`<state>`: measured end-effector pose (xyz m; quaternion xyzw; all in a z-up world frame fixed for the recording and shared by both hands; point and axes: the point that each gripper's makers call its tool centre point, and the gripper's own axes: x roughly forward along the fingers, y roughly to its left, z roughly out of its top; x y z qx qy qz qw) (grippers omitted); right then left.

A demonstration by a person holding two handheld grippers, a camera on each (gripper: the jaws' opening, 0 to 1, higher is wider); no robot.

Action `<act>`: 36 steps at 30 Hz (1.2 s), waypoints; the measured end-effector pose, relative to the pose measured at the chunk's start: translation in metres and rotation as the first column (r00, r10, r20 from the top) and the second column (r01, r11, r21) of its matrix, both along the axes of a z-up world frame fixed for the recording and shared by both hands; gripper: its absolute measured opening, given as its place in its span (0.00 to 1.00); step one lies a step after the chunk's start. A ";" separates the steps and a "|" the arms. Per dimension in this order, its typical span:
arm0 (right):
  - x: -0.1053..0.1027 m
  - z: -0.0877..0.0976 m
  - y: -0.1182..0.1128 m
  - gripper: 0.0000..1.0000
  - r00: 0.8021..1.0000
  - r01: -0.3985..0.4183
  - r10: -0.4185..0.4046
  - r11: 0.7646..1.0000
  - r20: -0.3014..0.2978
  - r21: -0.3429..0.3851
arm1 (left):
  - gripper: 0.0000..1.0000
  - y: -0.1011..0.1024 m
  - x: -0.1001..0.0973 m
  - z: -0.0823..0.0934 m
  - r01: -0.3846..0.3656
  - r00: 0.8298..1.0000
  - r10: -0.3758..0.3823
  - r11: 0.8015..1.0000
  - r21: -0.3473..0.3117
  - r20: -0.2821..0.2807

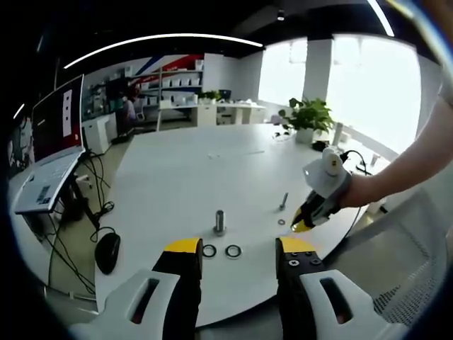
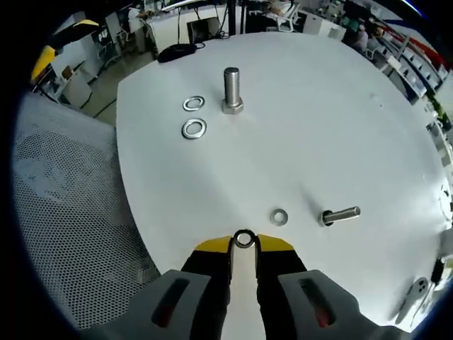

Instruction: Place the washer onto the threaded stud by aligning its center hole with the stud, sliding it down to the base, and recovering from edge contact or off-axis alignment until the washer reaches the visible bottom stop.

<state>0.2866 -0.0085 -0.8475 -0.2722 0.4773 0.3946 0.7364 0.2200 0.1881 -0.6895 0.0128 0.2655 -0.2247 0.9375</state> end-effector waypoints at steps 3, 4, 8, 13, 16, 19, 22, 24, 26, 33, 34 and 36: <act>0.005 0.008 -0.002 0.14 1.000 0.021 -0.021 1.000 0.012 0.021 | 0.39 0.000 0.000 -0.001 0.003 1.000 -0.003 1.000 0.000 -0.004; 0.006 0.010 -0.002 0.14 0.999 0.031 -0.031 0.999 0.013 0.031 | 0.39 0.000 0.000 -0.001 0.002 1.000 -0.002 1.000 -0.002 -0.007; 0.009 0.017 -0.006 0.14 0.999 0.054 -0.054 0.997 0.001 0.051 | 0.39 0.000 0.000 -0.001 0.001 1.000 -0.001 1.000 -0.002 -0.007; 0.014 0.026 -0.012 0.14 0.998 0.061 -0.062 0.996 0.017 0.063 | 0.39 -0.001 0.000 -0.002 0.006 1.000 -0.006 1.000 -0.001 -0.011; 0.017 0.030 -0.016 0.14 0.997 0.065 -0.066 0.996 0.026 0.066 | 0.40 -0.002 -0.001 -0.003 0.011 1.000 -0.011 1.000 -0.003 -0.015; 0.020 0.035 -0.018 0.14 0.997 0.062 -0.065 0.996 0.039 0.065 | 0.40 -0.003 -0.001 -0.003 0.014 1.000 -0.014 1.000 -0.005 -0.017; 0.024 0.039 -0.020 0.14 0.996 0.063 -0.067 0.996 0.050 0.067 | 0.40 -0.003 -0.001 -0.003 0.019 1.000 -0.019 1.000 -0.002 -0.020; 0.027 0.042 -0.021 0.14 0.996 0.062 -0.066 0.996 0.060 0.068 | 0.40 -0.003 -0.001 -0.003 0.018 1.000 -0.018 1.000 -0.001 -0.019; 0.030 0.046 -0.021 0.14 0.996 0.067 -0.072 0.995 0.061 0.073 | 0.40 -0.003 -0.001 -0.003 0.015 1.000 -0.015 1.000 -0.002 -0.018; 0.034 0.053 -0.022 0.14 0.995 0.084 -0.089 0.993 0.051 0.083 | 0.40 -0.003 -0.001 -0.003 0.020 1.000 -0.020 1.000 -0.003 -0.017; 0.035 0.055 -0.023 0.14 0.994 0.087 -0.092 0.993 0.055 0.083 | 0.40 -0.003 -0.001 -0.003 0.020 1.000 -0.020 1.000 -0.003 -0.018; 0.040 0.060 -0.025 0.14 0.992 0.101 -0.107 0.991 0.068 0.093 | 0.40 -0.003 -0.001 -0.004 0.020 1.000 -0.020 1.000 -0.003 -0.019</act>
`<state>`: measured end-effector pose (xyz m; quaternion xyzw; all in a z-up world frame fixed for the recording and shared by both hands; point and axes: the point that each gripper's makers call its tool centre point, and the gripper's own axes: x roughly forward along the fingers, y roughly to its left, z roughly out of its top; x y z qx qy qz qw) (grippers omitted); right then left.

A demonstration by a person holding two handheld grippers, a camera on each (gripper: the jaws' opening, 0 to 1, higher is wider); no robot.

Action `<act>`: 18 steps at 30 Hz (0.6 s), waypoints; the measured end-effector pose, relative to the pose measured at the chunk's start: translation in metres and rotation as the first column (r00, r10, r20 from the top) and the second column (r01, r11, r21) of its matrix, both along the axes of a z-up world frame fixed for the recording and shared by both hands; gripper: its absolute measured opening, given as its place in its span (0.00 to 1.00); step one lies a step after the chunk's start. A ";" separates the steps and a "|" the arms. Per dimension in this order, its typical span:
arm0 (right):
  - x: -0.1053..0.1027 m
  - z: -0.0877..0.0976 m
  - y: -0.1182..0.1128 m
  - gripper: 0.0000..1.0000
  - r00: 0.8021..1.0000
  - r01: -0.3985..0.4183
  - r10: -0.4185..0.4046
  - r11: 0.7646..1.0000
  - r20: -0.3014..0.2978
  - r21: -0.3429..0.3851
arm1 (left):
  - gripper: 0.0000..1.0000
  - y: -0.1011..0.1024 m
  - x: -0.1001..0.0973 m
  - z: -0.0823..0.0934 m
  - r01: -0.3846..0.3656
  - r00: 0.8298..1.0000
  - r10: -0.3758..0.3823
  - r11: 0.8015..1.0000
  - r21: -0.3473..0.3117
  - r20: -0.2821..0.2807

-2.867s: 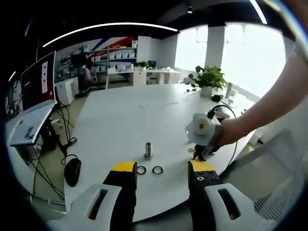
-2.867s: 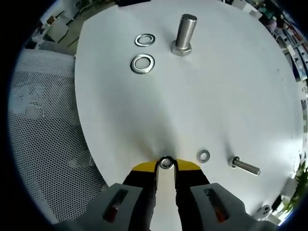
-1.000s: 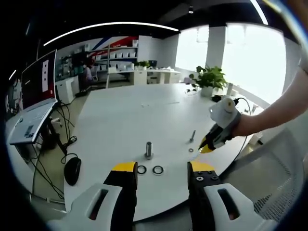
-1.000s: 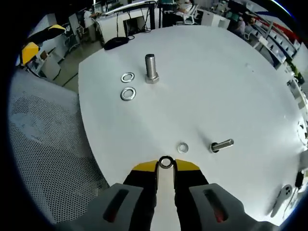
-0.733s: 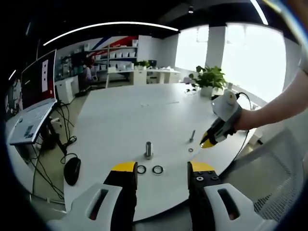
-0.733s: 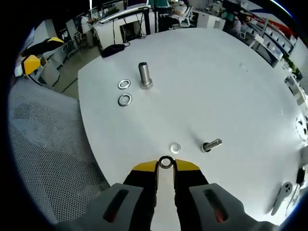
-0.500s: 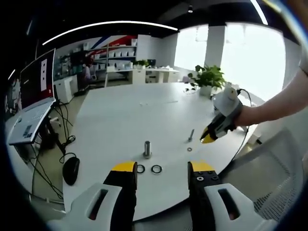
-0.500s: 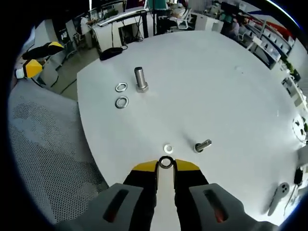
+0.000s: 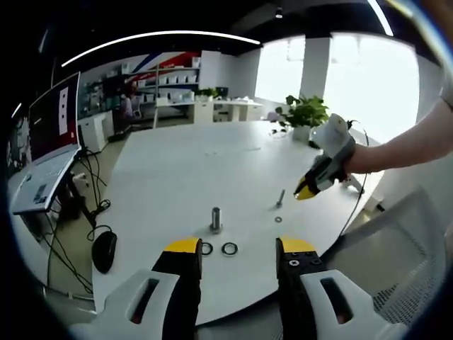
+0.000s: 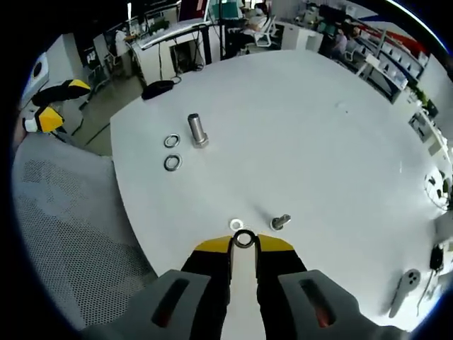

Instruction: Place the washer onto the threaded stud by aligning its center hole with the stud, sliding it down to the base, and recovering from edge contact or off-axis alignment until the washer reaches the visible bottom stop.

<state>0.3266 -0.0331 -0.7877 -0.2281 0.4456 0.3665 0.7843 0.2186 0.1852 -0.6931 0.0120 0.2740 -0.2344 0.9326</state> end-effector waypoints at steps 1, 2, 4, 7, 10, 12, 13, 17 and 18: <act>0.003 0.004 -0.001 0.14 1.000 0.006 -0.006 1.000 0.011 0.004 | 0.40 0.000 0.000 0.001 -0.001 1.000 0.001 1.000 -0.001 0.002; 0.005 0.005 -0.002 0.14 1.000 0.008 -0.008 1.000 0.016 0.004 | 0.40 0.000 0.000 0.001 -0.003 1.000 0.003 1.000 -0.003 0.006; 0.010 0.010 -0.003 0.14 0.999 0.005 -0.005 1.000 0.036 0.001 | 0.39 0.000 0.000 0.002 -0.003 1.000 0.003 1.000 -0.003 0.008; 0.015 0.012 -0.003 0.14 0.999 0.001 -0.001 1.000 0.046 -0.008 | 0.39 -0.001 0.000 0.002 0.001 1.000 -0.001 1.000 -0.004 0.008; 0.020 0.010 -0.005 0.14 0.999 -0.005 0.007 1.000 0.053 -0.023 | 0.39 -0.001 0.000 0.001 0.002 1.000 -0.002 1.000 0.000 0.006; 0.023 0.007 -0.005 0.14 0.999 -0.012 0.014 0.999 0.052 -0.034 | 0.39 -0.001 0.000 0.001 0.002 1.000 -0.002 1.000 -0.001 0.005; 0.024 0.005 -0.005 0.14 0.999 -0.019 0.021 0.999 0.049 -0.042 | 0.39 -0.001 0.000 0.001 0.002 1.000 -0.002 1.000 -0.001 0.005; 0.031 -0.004 -0.006 0.14 0.998 -0.040 0.044 0.996 0.043 -0.080 | 0.39 0.000 -0.001 0.001 0.000 1.000 0.000 1.000 0.001 0.005; 0.033 -0.006 -0.007 0.14 0.998 -0.040 0.044 0.996 0.044 -0.085 | 0.39 0.000 0.000 0.001 -0.001 1.000 0.001 1.000 0.002 0.005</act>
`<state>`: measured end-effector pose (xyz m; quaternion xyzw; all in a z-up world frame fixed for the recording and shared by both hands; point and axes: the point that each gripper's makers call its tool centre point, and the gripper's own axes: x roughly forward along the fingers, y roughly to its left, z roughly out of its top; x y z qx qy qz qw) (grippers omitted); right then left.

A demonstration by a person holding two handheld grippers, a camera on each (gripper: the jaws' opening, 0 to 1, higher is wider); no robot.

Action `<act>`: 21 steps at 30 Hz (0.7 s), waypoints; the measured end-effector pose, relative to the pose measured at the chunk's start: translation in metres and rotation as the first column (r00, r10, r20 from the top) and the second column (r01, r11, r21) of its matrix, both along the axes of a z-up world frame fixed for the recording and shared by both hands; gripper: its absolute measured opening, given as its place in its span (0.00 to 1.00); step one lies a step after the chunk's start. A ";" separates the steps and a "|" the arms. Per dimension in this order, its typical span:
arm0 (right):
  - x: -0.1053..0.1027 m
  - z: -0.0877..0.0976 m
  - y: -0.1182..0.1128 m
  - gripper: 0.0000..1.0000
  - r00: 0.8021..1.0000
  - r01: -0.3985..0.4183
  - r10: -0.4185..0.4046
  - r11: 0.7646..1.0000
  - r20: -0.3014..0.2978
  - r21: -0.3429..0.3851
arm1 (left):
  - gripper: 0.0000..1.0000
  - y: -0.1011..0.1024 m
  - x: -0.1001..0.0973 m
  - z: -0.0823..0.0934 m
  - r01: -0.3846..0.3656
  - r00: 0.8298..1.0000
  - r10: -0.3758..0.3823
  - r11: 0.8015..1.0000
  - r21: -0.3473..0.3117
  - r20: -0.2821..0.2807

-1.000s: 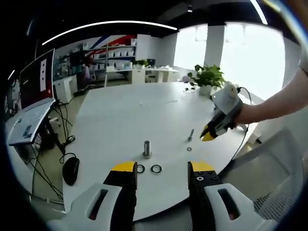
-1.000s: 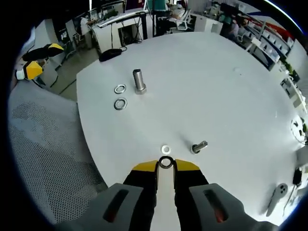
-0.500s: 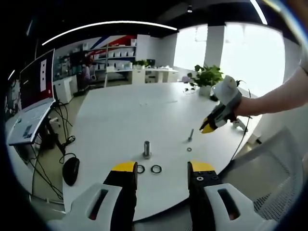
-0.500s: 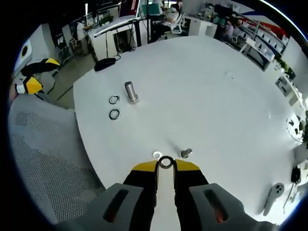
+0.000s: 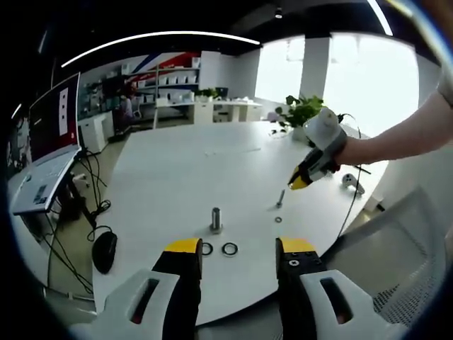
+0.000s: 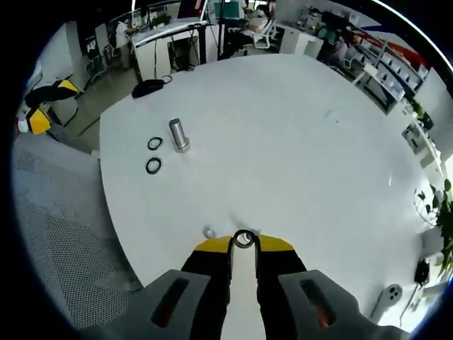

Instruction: Place the washer onto the threaded stud by aligning its center hole with the stud, sliding it down to the base, and recovering from edge contact or off-axis alignment until the washer reaches the visible bottom stop.

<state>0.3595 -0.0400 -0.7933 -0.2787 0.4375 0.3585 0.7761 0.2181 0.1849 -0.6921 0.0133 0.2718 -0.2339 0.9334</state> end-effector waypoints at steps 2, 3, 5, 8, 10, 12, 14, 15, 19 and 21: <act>0.004 0.000 0.000 0.14 1.000 0.010 -0.010 1.000 -0.009 0.004 | 0.39 0.000 0.000 0.000 -0.002 1.000 0.002 1.000 0.001 0.000; 0.006 -0.001 0.001 0.14 1.000 0.015 -0.015 1.000 -0.013 0.006 | 0.39 0.000 0.000 0.000 -0.003 1.000 0.003 1.000 0.000 0.000; 0.009 -0.005 0.001 0.14 1.000 0.010 -0.010 1.000 -0.018 -0.007 | 0.39 0.001 0.000 0.000 -0.004 1.000 0.004 1.000 0.001 0.002; 0.011 -0.010 0.000 0.14 1.000 0.018 -0.018 1.000 -0.026 -0.017 | 0.39 0.001 0.001 0.001 -0.005 1.000 0.005 1.000 0.002 0.004; 0.011 -0.012 -0.001 0.14 0.999 0.022 -0.023 0.999 -0.028 -0.023 | 0.39 0.002 0.001 0.001 -0.009 1.000 0.009 1.000 0.000 0.004; 0.010 -0.015 -0.001 0.14 0.999 0.023 -0.024 0.999 -0.034 -0.028 | 0.39 0.002 0.001 0.001 -0.009 1.000 0.009 1.000 0.000 0.003; 0.011 -0.018 -0.002 0.14 0.999 0.022 -0.023 0.999 -0.041 -0.036 | 0.39 0.002 0.001 0.001 -0.009 1.000 0.009 1.000 0.001 0.004; 0.010 -0.019 -0.003 0.14 0.999 0.023 -0.025 0.999 -0.046 -0.037 | 0.39 0.002 0.001 0.000 -0.008 1.000 0.008 1.000 0.001 0.003; 0.012 -0.023 -0.004 0.14 0.998 0.039 -0.041 0.998 -0.050 -0.040 | 0.39 0.002 0.001 0.002 -0.008 1.000 0.008 1.000 -0.001 0.011; 0.012 -0.026 -0.005 0.14 0.997 0.042 -0.045 0.998 -0.056 -0.045 | 0.39 0.002 0.001 0.001 -0.007 1.000 0.007 1.000 0.002 0.004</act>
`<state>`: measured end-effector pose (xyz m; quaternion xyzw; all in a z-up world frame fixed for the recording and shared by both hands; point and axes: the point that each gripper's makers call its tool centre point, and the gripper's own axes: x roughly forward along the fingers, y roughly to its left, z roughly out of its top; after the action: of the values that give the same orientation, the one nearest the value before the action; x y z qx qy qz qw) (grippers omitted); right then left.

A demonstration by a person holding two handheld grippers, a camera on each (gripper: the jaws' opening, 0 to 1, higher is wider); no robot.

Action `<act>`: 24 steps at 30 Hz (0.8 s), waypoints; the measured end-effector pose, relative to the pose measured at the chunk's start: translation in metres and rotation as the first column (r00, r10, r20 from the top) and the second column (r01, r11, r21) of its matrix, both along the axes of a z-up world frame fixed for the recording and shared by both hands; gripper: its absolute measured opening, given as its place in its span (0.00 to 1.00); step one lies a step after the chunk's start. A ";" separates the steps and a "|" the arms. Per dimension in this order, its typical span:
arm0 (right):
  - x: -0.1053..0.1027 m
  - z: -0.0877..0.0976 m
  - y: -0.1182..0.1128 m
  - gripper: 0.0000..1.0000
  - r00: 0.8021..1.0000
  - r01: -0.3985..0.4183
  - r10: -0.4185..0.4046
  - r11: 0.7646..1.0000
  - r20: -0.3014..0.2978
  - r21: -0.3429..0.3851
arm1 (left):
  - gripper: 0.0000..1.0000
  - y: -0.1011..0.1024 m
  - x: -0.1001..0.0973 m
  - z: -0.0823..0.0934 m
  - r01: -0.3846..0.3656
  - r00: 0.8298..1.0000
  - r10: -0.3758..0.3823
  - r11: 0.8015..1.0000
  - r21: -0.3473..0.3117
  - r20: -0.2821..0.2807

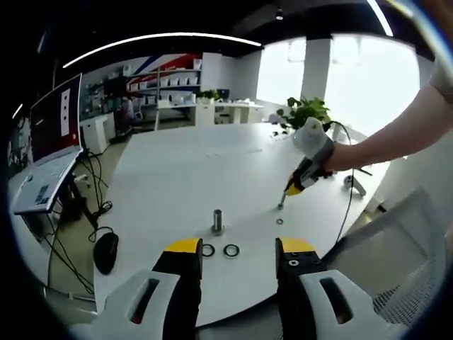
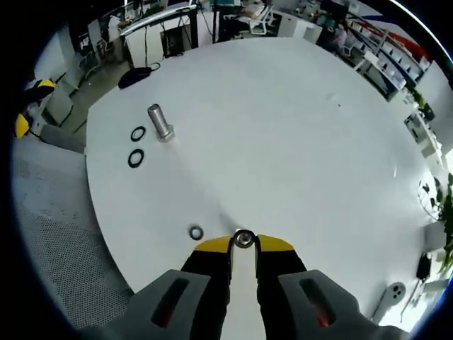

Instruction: Place the washer onto the threaded stud by aligning its center hole with the stud, sliding it down to the base, and recovering from edge contact or off-axis alignment until the washer reaches the visible bottom stop.

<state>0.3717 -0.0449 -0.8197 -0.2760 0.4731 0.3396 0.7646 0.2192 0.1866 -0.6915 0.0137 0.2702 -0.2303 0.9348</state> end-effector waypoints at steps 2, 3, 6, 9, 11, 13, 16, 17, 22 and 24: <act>0.001 0.000 0.000 0.14 1.000 0.002 -0.002 1.000 0.000 0.005 | 0.39 -0.001 0.000 0.000 0.004 1.000 -0.004 1.000 0.001 -0.001; 0.001 -0.001 0.000 0.14 1.000 0.002 -0.002 1.000 -0.003 -0.001 | 0.39 -0.001 0.000 0.000 0.005 1.000 -0.005 1.000 0.003 0.001; 0.002 -0.006 -0.001 0.14 1.000 -0.002 0.002 1.000 -0.013 -0.008 | 0.39 -0.001 0.000 -0.001 0.006 1.000 -0.006 1.000 0.003 -0.007; 0.004 -0.010 -0.001 0.14 1.000 -0.008 0.008 1.000 -0.017 -0.015 | 0.39 -0.001 0.000 -0.001 0.007 1.000 -0.007 1.000 0.005 -0.005; 0.006 -0.013 -0.001 0.14 1.000 -0.007 0.006 1.000 -0.020 -0.018 | 0.38 -0.001 0.000 -0.002 0.008 1.000 -0.008 1.000 0.006 -0.009; 0.007 -0.016 0.000 0.14 1.000 -0.003 0.003 1.000 -0.024 -0.016 | 0.38 -0.001 0.000 -0.002 0.009 1.000 -0.009 1.000 0.006 -0.008; 0.008 -0.021 0.000 0.14 0.999 -0.006 0.006 1.000 -0.032 -0.026 | 0.37 -0.001 0.000 -0.002 0.008 1.000 -0.008 1.000 0.008 -0.008; 0.008 -0.025 0.000 0.14 0.999 -0.010 0.008 0.999 -0.038 -0.031 | 0.37 -0.001 0.000 -0.002 0.007 1.000 -0.007 1.000 0.007 -0.007; 0.008 -0.034 0.002 0.14 0.998 0.000 -0.002 0.999 -0.059 -0.033 | 0.37 -0.001 0.000 -0.003 0.012 1.000 -0.012 1.000 0.011 -0.013; 0.007 -0.038 0.003 0.14 0.998 -0.015 0.012 0.999 -0.065 -0.045 | 0.37 -0.001 -0.001 -0.004 0.014 1.000 -0.013 1.000 0.014 -0.020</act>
<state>0.3786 -0.0419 -0.8576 -0.2854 0.5032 0.3430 0.7401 0.2185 0.1851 -0.6959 0.0199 0.2808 -0.2348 0.9304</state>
